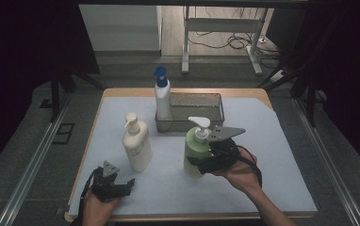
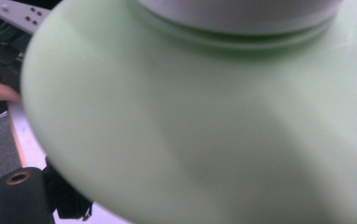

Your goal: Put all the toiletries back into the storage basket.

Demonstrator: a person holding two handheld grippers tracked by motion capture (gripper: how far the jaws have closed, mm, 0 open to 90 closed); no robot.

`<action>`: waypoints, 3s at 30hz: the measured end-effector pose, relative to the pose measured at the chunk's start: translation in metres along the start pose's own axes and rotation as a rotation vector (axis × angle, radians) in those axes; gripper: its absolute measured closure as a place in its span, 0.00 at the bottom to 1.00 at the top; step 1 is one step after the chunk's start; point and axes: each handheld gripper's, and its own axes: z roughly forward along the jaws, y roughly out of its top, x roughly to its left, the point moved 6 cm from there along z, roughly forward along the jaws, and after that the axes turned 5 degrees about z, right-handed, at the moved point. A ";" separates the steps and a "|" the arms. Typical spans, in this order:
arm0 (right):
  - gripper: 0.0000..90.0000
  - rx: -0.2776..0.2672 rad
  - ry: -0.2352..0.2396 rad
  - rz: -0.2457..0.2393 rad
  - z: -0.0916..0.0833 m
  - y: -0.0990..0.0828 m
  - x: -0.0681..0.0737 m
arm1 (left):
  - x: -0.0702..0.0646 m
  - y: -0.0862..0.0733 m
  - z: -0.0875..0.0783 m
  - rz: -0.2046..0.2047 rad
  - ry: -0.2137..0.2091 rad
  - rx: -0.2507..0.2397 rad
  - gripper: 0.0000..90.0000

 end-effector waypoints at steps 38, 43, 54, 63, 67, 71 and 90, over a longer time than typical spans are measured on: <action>0.14 -0.031 -0.084 0.043 0.012 0.061 -0.036 | 0.000 0.000 0.000 -0.002 -0.001 -0.002 0.14; 0.14 -0.036 -0.094 0.051 0.013 0.071 -0.040 | 0.000 0.000 0.000 -0.002 -0.001 -0.002 0.14; 0.14 -0.044 -0.133 0.061 0.019 0.088 -0.055 | 0.000 0.000 0.000 -0.002 -0.002 -0.001 0.14; 0.14 -0.044 -0.174 0.068 0.031 0.097 -0.069 | 0.000 0.000 0.000 -0.002 -0.002 -0.001 0.14; 0.14 -0.041 -0.189 0.078 0.036 0.100 -0.074 | 0.000 0.000 0.000 -0.002 -0.002 -0.002 0.14; 0.14 -0.040 -0.199 0.094 0.042 0.102 -0.081 | 0.000 0.000 0.000 -0.002 -0.002 -0.001 0.14; 0.14 -0.044 -0.252 0.137 0.064 0.110 -0.106 | 0.000 0.000 0.000 -0.001 -0.003 0.000 0.14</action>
